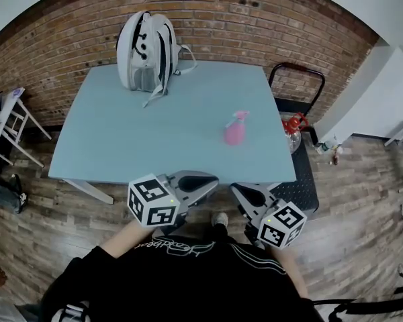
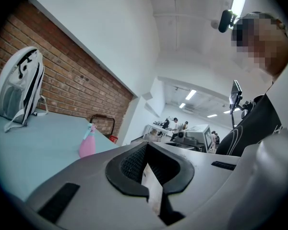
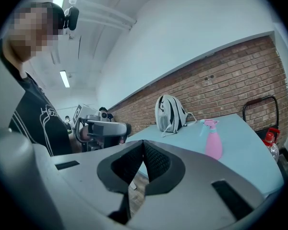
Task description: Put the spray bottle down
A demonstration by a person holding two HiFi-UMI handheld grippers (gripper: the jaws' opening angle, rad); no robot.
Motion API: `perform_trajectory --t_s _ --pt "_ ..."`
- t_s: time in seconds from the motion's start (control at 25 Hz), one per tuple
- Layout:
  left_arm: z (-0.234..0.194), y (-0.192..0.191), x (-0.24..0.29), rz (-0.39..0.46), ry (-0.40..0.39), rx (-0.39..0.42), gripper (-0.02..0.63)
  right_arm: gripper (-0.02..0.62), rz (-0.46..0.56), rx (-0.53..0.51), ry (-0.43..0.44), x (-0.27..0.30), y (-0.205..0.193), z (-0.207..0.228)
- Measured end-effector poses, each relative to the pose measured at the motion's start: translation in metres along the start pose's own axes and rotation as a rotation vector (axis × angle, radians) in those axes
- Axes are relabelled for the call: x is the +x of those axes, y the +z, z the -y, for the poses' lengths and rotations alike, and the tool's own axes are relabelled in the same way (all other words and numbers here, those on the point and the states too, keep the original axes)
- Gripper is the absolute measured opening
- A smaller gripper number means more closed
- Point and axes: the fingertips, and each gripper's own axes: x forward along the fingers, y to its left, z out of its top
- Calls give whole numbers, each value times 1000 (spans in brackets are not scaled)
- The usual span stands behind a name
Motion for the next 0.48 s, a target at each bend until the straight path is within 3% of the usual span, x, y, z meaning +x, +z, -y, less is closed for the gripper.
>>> perform_trajectory --t_s 0.48 --pt "1 -8 -15 -2 23 -22 8 14 -6 -8 3 4 -5 -14"
